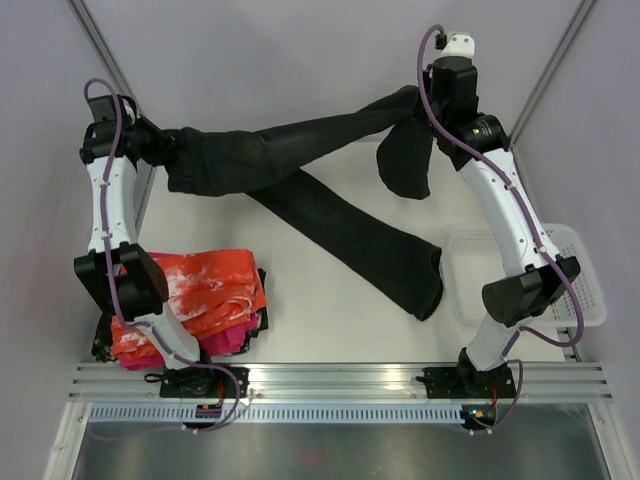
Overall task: Fold and stack the trousers
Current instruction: Move the trousers to the center of the board
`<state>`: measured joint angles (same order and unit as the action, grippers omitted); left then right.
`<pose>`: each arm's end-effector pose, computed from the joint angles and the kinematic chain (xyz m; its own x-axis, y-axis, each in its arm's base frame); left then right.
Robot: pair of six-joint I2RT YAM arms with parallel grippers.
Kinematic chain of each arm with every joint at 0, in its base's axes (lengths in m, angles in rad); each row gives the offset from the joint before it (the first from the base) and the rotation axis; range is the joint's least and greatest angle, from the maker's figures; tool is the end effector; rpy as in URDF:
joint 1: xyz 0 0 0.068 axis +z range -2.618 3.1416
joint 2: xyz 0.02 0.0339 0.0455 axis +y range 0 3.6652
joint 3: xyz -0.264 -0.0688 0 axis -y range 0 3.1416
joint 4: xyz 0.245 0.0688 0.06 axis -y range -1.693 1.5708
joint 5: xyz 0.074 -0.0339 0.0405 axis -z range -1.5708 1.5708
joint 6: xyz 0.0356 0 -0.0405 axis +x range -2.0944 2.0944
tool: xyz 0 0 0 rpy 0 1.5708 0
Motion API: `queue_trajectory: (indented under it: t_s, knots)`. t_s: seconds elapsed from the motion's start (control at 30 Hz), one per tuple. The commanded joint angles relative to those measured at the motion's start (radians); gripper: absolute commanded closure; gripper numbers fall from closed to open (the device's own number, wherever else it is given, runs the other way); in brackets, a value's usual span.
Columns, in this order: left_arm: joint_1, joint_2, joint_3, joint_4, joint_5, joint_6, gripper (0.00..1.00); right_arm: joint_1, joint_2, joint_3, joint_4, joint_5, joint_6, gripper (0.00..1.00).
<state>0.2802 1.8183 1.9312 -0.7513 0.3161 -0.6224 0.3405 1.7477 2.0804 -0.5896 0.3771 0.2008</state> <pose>0.3951 0.1022 0.3924 -0.4519 -0.7066 -0.5445 -0.3525 0.7021 -0.6187 0.3645 0.1152 0.4829 -0.2297 0.1154 -0.9664 0.0725 0.9922 0.1012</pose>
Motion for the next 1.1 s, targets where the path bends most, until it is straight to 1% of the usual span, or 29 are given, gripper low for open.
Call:
queue_trajectory:
  t_s: [0.0, 0.1, 0.17, 0.2, 0.27, 0.3, 0.33, 0.37, 0.4, 0.43, 0.5, 0.53, 0.57, 0.6, 0.67, 0.7, 0.73, 0.77, 0.87, 0.97, 1.07]
  knots:
    - [0.010, -0.086, -0.127, -0.023, -0.025, -0.184, 0.98, -0.041, 0.010, -0.016, -0.025, 0.011, -0.044, 1.00]
    - [0.010, -0.135, -0.192, -0.075, -0.063, -0.204, 0.98, -0.069, 0.029, -0.054, -0.026, -0.030, -0.050, 1.00]
    - [0.010, -0.160, -0.215, -0.118, -0.135, -0.215, 0.97, -0.087, 0.044, -0.068, -0.023, -0.050, -0.055, 1.00]
    - [0.010, -0.178, -0.222, -0.129, -0.165, -0.221, 0.96, -0.109, 0.064, -0.069, -0.019, -0.076, -0.051, 1.00]
    - [0.010, -0.189, -0.219, -0.151, -0.169, -0.247, 0.92, -0.129, 0.108, -0.056, -0.021, -0.107, -0.043, 1.00]
    - [0.010, -0.191, -0.221, -0.151, -0.161, -0.252, 0.89, -0.141, 0.127, -0.021, -0.030, -0.118, -0.037, 1.00]
    - [0.011, -0.192, -0.228, -0.142, -0.122, -0.255, 0.84, -0.159, 0.145, -0.005, -0.027, -0.133, -0.038, 1.00]
    - [0.010, -0.192, -0.232, -0.122, -0.101, -0.252, 0.36, -0.170, 0.182, 0.007, -0.012, -0.159, -0.041, 1.00]
    - [0.011, -0.191, -0.239, -0.103, -0.080, -0.246, 0.06, -0.193, 0.200, 0.029, 0.003, -0.168, -0.038, 1.00]
    - [0.010, -0.188, -0.259, -0.085, -0.025, -0.238, 0.00, -0.205, 0.220, 0.030, 0.025, -0.182, -0.041, 1.00]
    - [0.008, -0.180, -0.279, -0.037, 0.033, -0.197, 0.00, -0.239, 0.287, 0.047, 0.080, -0.234, -0.050, 1.00]
    - [0.007, -0.175, -0.294, -0.039, 0.058, -0.177, 0.00, -0.247, 0.317, 0.065, 0.086, -0.256, -0.052, 1.00]
    - [0.004, -0.169, -0.305, -0.034, 0.064, -0.165, 0.00, -0.254, 0.346, 0.087, 0.082, -0.280, -0.054, 1.00]
    - [-0.001, -0.168, -0.316, -0.039, 0.064, -0.158, 0.00, -0.256, 0.411, 0.151, 0.048, -0.321, -0.058, 1.00]
    - [-0.009, -0.177, -0.371, -0.022, 0.072, -0.151, 0.00, -0.258, 0.502, 0.213, 0.005, -0.357, -0.060, 1.00]
    - [-0.018, -0.183, -0.395, -0.008, 0.084, -0.154, 0.00, -0.258, 0.521, 0.233, -0.010, -0.410, -0.063, 1.00]
    - [-0.029, -0.188, -0.443, 0.033, 0.115, -0.155, 0.00, -0.258, 0.536, 0.227, -0.009, -0.437, -0.064, 1.00]
    - [-0.042, -0.192, -0.458, 0.043, 0.117, -0.157, 0.00, -0.258, 0.552, 0.216, -0.006, -0.455, -0.061, 1.00]
    - [-0.136, -0.169, -0.503, 0.040, 0.023, -0.135, 0.00, -0.258, 0.555, 0.109, 0.033, -0.451, -0.040, 0.99]
    - [-0.168, -0.136, -0.563, 0.049, 0.006, -0.135, 0.00, -0.258, 0.549, 0.070, 0.036, -0.434, -0.041, 0.99]
    - [-0.182, -0.122, -0.609, 0.056, -0.096, -0.116, 0.00, -0.256, 0.535, 0.052, 0.024, -0.417, -0.055, 1.00]
